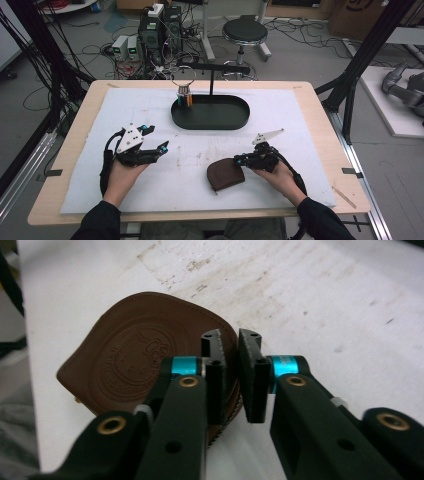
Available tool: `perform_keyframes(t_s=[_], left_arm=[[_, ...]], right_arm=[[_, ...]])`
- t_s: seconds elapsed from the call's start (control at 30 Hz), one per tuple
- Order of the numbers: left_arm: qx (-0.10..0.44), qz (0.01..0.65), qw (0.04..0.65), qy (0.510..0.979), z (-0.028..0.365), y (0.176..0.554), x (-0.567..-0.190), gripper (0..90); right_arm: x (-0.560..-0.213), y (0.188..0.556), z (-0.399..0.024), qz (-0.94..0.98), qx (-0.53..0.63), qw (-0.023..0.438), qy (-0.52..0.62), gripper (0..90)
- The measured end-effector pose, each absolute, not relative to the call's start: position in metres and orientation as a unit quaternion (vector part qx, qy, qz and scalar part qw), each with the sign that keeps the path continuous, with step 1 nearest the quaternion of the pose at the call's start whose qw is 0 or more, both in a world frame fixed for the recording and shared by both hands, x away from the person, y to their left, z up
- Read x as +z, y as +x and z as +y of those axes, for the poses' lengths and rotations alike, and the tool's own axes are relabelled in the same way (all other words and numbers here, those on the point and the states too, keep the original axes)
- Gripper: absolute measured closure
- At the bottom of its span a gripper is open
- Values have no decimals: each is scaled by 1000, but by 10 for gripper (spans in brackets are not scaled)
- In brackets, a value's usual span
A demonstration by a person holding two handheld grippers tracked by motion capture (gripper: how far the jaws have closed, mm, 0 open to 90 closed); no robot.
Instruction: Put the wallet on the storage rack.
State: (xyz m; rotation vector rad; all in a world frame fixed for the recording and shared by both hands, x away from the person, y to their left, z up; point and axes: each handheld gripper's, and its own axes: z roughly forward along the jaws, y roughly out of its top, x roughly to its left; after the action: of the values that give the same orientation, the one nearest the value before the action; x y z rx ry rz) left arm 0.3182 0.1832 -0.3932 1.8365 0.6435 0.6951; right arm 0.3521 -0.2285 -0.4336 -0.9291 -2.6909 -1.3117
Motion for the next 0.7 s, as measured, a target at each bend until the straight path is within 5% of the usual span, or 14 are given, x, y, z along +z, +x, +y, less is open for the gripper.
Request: perform_keyframes(t_s=[0.7], left_arm=[[199,215,563,773,139,317,-392,298]], right_arm=[[-401,322,-237,-826,-517,-120,-188,882]])
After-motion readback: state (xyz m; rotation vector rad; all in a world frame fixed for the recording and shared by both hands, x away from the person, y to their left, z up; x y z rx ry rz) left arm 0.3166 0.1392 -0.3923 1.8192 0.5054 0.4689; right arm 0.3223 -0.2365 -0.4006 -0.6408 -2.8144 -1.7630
